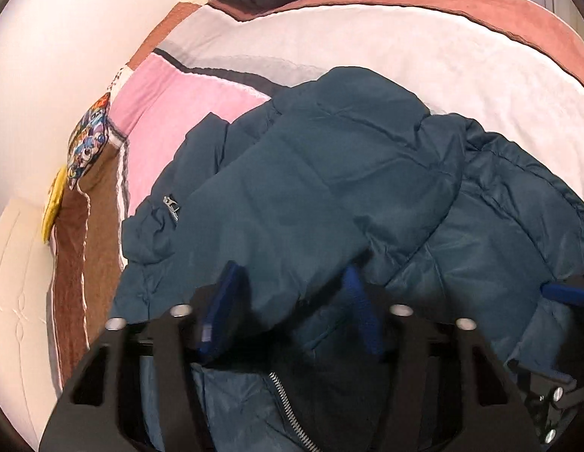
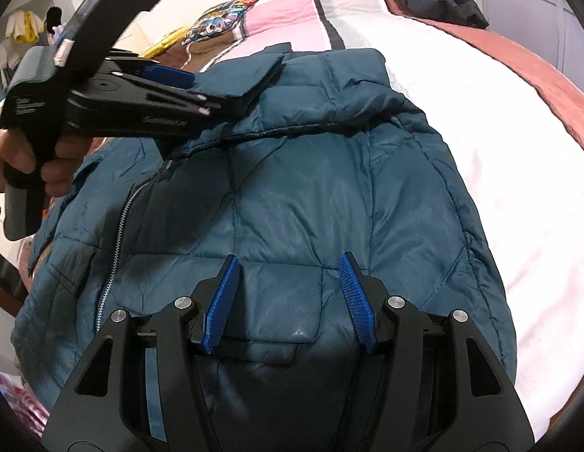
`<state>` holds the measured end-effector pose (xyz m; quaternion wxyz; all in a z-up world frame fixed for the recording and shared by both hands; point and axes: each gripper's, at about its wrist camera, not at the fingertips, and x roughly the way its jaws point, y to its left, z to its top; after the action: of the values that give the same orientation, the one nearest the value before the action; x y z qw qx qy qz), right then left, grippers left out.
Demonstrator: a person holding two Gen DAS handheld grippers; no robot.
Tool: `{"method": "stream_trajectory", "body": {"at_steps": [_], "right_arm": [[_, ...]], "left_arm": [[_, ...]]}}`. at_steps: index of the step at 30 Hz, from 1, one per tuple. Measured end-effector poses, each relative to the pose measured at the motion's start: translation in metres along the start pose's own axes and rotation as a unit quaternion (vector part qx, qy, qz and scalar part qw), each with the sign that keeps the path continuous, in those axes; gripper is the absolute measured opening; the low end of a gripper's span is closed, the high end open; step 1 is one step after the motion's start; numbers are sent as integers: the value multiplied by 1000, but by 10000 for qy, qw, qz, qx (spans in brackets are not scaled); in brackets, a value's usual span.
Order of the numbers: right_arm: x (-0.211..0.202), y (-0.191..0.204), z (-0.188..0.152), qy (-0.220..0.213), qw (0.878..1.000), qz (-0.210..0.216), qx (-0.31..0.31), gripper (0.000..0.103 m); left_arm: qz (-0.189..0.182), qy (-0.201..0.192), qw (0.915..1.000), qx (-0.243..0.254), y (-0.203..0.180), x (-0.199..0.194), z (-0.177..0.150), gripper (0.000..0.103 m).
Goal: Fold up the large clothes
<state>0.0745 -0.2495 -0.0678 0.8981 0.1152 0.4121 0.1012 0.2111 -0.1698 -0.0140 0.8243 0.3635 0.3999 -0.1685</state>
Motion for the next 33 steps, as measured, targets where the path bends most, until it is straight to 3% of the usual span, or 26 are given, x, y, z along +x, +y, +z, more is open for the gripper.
{"method": "stream_trajectory", "body": {"at_steps": [4, 7, 10, 19, 27, 30, 33], "right_arm": [[2, -2, 2, 15, 10000, 19, 15, 56], [2, -3, 1, 12, 10000, 16, 16, 56], [3, -3, 1, 20, 10000, -3, 3, 56], [5, -3, 0, 37, 10000, -37, -12, 56], [7, 0, 0, 52, 9999, -90, -45, 56], [8, 2, -1, 60, 9999, -123, -69, 56], [9, 3, -1, 69, 9998, -157, -92, 56]], "left_arm": [[-78, 34, 9989, -462, 9, 1, 1, 14], [-139, -78, 9941, -1068, 28, -7, -1, 6], [-195, -238, 9851, -1689, 51, -17, -7, 4], [-105, -384, 9456, -3228, 126, -29, -48, 3], [87, -10, 9039, -4277, 174, -5, -108, 2], [176, 132, 8931, -4493, 186, 10, -129, 2], [83, 322, 8735, -4857, 195, 26, -152, 2]]}}
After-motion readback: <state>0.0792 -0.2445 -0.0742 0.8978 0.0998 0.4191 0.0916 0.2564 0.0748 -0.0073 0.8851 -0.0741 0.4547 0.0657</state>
